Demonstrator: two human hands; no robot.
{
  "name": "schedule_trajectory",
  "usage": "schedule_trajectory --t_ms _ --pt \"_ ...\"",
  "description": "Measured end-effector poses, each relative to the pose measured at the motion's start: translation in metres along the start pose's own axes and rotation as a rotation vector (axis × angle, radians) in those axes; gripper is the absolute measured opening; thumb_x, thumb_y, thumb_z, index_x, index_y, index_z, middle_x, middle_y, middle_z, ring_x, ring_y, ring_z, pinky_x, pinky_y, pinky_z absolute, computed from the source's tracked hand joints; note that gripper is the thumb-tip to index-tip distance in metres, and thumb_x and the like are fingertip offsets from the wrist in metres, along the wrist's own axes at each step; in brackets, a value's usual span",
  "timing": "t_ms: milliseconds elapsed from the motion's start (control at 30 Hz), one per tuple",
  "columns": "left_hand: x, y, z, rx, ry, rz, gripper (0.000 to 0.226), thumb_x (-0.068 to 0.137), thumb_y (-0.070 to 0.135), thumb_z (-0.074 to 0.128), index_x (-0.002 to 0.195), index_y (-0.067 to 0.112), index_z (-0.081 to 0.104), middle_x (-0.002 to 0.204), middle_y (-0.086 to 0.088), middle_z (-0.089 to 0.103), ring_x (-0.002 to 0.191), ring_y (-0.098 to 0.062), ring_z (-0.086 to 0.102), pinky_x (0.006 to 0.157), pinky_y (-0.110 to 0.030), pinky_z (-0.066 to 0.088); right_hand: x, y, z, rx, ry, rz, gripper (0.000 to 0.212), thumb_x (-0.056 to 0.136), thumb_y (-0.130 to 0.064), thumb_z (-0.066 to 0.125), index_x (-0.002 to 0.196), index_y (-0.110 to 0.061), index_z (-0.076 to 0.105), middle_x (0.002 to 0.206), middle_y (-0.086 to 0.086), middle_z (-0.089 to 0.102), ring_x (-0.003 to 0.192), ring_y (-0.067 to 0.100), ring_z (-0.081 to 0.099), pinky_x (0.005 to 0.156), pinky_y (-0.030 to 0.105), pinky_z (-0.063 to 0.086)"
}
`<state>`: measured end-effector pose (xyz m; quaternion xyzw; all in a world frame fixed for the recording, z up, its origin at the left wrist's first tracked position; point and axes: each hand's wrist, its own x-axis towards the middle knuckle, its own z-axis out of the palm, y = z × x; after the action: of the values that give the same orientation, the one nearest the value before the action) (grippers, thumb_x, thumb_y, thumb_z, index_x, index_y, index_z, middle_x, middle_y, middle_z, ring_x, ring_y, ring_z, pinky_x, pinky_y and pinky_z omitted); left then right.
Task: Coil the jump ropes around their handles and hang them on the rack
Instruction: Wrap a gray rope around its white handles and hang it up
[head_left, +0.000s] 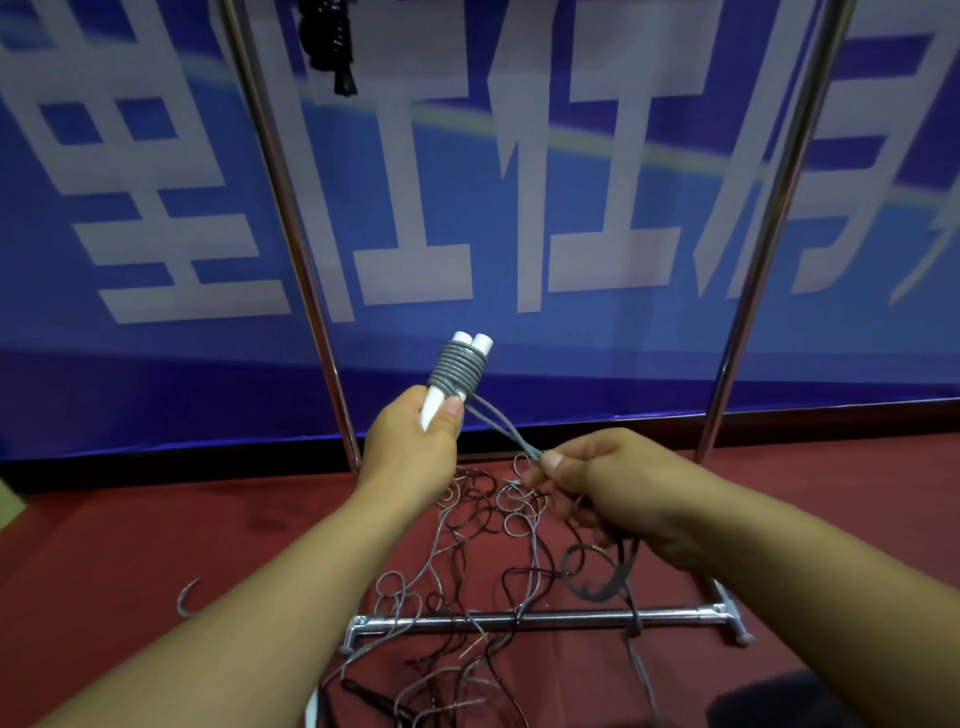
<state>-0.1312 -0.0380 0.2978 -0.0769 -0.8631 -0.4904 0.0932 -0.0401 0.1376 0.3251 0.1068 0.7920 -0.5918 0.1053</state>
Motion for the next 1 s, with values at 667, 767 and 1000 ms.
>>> schedule_trajectory --t_ms 667,767,1000 --pt "-0.007 0.008 0.0 -0.431 -0.155 -0.107 0.025 0.104 0.025 0.048 0.094 0.005 0.058 0.067 -0.004 0.051 0.045 -0.013 0.041 0.041 -0.022 0.035 0.008 0.016 0.002 -0.456 -0.091 0.024 0.033 0.1 -0.033 0.054 0.076 -0.02 0.072 0.066 -0.003 0.054 0.055 0.011 0.042 0.051 0.021 0.035" --pt "-0.005 0.007 -0.002 -0.422 -0.141 -0.136 0.025 0.105 0.027 0.048 0.094 0.007 0.059 0.066 -0.003 0.051 0.043 -0.012 0.041 0.041 -0.022 0.033 0.006 0.012 0.007 -0.53 -0.108 -0.128 0.035 0.097 -0.035 0.055 0.067 -0.021 0.068 0.061 -0.004 0.051 0.056 0.011 0.044 0.056 0.025 0.039" --pt "0.0 -0.01 -0.004 -0.1 -0.078 -0.045 0.028 0.101 0.033 0.054 0.08 0.015 0.058 0.062 -0.001 0.054 0.055 -0.021 0.049 0.056 -0.035 0.041 -0.001 0.01 0.014 -0.76 -0.063 -0.497 0.048 0.092 -0.052 0.061 0.067 -0.013 0.048 0.056 -0.001 0.044 0.054 0.013 0.042 0.056 0.034 0.037"
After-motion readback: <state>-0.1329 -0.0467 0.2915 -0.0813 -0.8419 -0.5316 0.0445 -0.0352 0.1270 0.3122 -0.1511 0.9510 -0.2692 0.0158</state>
